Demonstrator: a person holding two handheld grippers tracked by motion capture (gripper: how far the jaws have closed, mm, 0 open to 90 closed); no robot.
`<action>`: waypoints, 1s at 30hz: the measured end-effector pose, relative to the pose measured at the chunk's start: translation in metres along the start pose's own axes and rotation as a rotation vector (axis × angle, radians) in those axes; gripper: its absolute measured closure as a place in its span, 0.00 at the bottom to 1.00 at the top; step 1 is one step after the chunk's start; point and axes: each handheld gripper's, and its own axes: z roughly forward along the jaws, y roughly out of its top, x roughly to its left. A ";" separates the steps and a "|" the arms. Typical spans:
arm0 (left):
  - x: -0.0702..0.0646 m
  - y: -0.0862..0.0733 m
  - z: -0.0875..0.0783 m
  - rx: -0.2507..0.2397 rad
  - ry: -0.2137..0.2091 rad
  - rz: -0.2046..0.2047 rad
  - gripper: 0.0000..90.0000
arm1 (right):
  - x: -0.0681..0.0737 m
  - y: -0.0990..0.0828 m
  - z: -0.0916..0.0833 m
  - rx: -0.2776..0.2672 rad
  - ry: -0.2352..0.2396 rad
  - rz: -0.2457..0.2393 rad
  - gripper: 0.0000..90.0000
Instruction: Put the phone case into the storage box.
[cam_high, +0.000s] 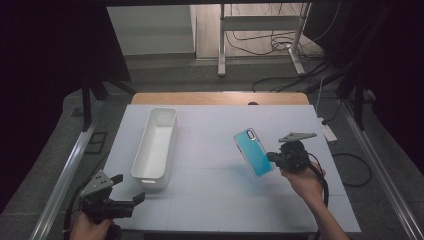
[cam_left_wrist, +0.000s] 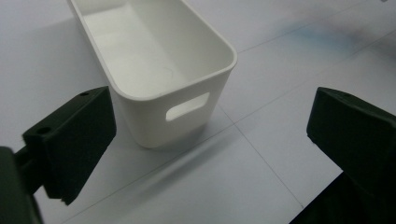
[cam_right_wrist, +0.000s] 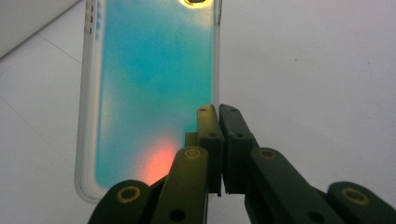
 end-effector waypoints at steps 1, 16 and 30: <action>0.000 0.000 0.000 -0.001 -0.002 0.002 0.02 | 0.001 0.000 -0.001 -0.004 0.001 -0.004 0.98; -0.010 0.025 0.007 -0.024 -0.075 0.004 0.00 | 0.012 0.006 -0.003 -0.042 0.021 -0.027 0.98; -0.020 0.053 0.027 -0.021 -0.123 0.056 0.00 | 0.020 0.010 -0.007 -0.080 0.032 -0.047 0.98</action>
